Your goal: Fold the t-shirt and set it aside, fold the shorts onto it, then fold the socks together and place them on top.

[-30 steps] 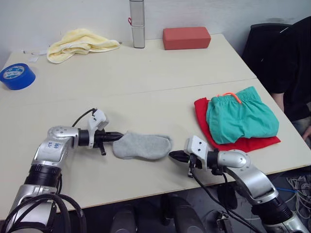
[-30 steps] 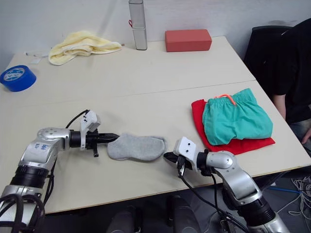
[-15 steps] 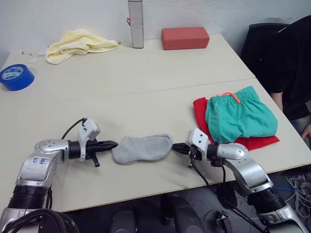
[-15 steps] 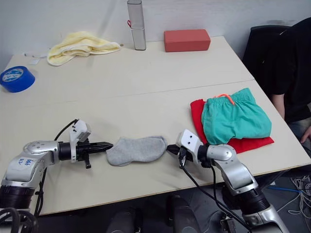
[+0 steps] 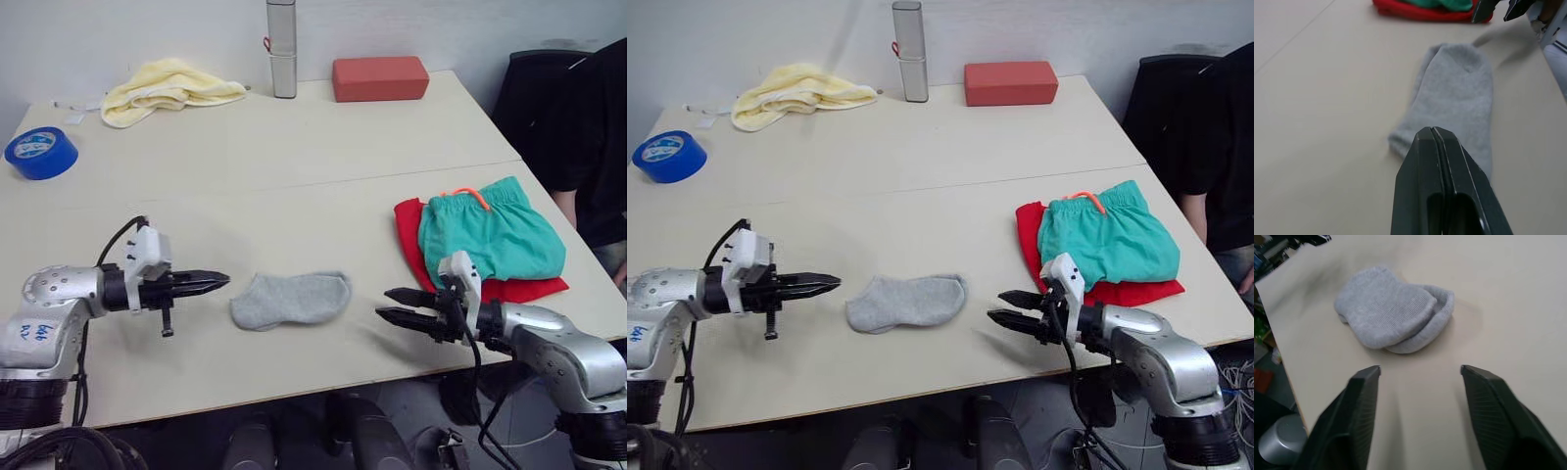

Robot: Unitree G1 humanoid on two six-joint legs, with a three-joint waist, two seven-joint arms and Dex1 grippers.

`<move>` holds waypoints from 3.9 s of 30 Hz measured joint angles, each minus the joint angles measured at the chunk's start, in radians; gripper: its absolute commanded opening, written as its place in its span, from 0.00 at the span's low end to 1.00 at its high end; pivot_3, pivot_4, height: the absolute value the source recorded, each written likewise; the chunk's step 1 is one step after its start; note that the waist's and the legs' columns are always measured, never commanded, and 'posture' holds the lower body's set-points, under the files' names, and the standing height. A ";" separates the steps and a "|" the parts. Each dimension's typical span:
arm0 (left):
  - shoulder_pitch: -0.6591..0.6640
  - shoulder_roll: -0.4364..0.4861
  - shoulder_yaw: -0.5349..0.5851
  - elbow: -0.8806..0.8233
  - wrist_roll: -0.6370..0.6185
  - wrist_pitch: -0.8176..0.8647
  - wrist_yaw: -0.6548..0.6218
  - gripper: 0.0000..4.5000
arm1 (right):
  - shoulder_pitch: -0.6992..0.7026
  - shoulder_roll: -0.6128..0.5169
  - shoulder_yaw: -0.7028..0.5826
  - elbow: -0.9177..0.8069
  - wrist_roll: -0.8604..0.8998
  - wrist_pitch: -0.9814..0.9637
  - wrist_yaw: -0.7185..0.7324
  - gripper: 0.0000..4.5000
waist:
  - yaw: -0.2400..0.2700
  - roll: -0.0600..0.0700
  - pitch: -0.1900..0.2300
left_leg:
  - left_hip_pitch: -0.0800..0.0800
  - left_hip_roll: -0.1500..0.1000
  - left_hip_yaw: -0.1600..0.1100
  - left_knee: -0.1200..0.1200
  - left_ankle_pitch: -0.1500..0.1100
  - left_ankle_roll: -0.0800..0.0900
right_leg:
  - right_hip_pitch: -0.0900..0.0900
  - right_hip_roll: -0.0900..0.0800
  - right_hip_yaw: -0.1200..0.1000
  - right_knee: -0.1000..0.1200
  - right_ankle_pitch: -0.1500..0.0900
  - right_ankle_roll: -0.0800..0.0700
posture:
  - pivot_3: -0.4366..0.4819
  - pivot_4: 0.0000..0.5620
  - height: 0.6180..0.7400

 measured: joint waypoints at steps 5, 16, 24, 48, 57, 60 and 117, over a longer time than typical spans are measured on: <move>-0.045 -0.055 -0.114 -0.003 0.044 -0.066 -0.005 0.00 | -0.006 0.035 -0.006 -0.036 0.113 0.214 -0.156 1.00 | -0.011 0.000 0.000 | 0.000 0.000 0.000 0.000 0.000 -0.001 | 0.000 0.000 0.000 0.000 0.000 0.000 | 0.48 0.27 1.00; -0.032 -0.092 -0.157 0.034 0.074 -0.122 0.011 0.00 | -0.057 0.204 -0.105 -0.017 0.333 0.352 -0.410 1.00 | -0.010 0.000 0.000 | -0.001 0.000 0.000 -0.001 0.001 -0.001 | -0.001 0.000 0.001 0.000 0.000 0.001 | 0.48 0.27 1.00; -0.047 -0.111 -0.186 0.105 0.160 -0.168 0.084 0.00 | -0.091 0.241 -0.089 0.014 0.380 0.389 -0.530 1.00 | -0.012 0.000 0.000 | -0.001 0.000 0.000 -0.001 0.001 -0.001 | -0.001 0.001 0.001 0.001 0.000 0.001 | 0.48 0.27 1.00; 0.328 -0.037 0.342 -0.113 -0.320 0.602 0.441 0.41 | -0.339 0.212 0.553 0.273 -0.518 -0.561 -0.054 0.00 | -0.010 -0.003 -0.002 | 0.001 0.000 -0.002 -0.001 0.000 -0.002 | -0.001 0.000 -0.001 0.002 -0.002 -0.001 | 0.48 0.27 1.00; 0.210 0.053 0.450 0.018 -0.721 1.293 0.722 0.89 | -0.379 0.249 0.568 0.401 -0.622 -0.655 -0.022 0.00 | -0.013 -0.005 -0.003 | 0.003 0.000 -0.003 -0.001 0.000 -0.003 | 0.000 -0.002 -0.001 0.005 -0.003 -0.003 | 0.48 0.27 1.00; 0.157 -0.022 0.450 0.037 -0.824 1.308 0.878 0.89 | -0.382 0.249 0.566 0.415 -0.637 -0.682 -0.004 0.00 | -0.009 -0.004 -0.003 | 0.004 0.000 -0.003 0.000 0.000 -0.004 | 0.001 -0.003 -0.001 0.006 -0.004 -0.003 | 0.48 0.27 1.00; -0.078 -0.012 -0.135 -0.069 -1.199 0.882 1.295 0.01 | -0.362 0.215 0.540 0.438 -0.699 -0.751 0.063 0.00 | 0.013 0.002 -0.002 | 0.021 -0.001 -0.012 -0.006 0.001 -0.009 | 0.029 0.001 -0.007 -0.015 -0.006 0.000 | 0.48 0.27 1.00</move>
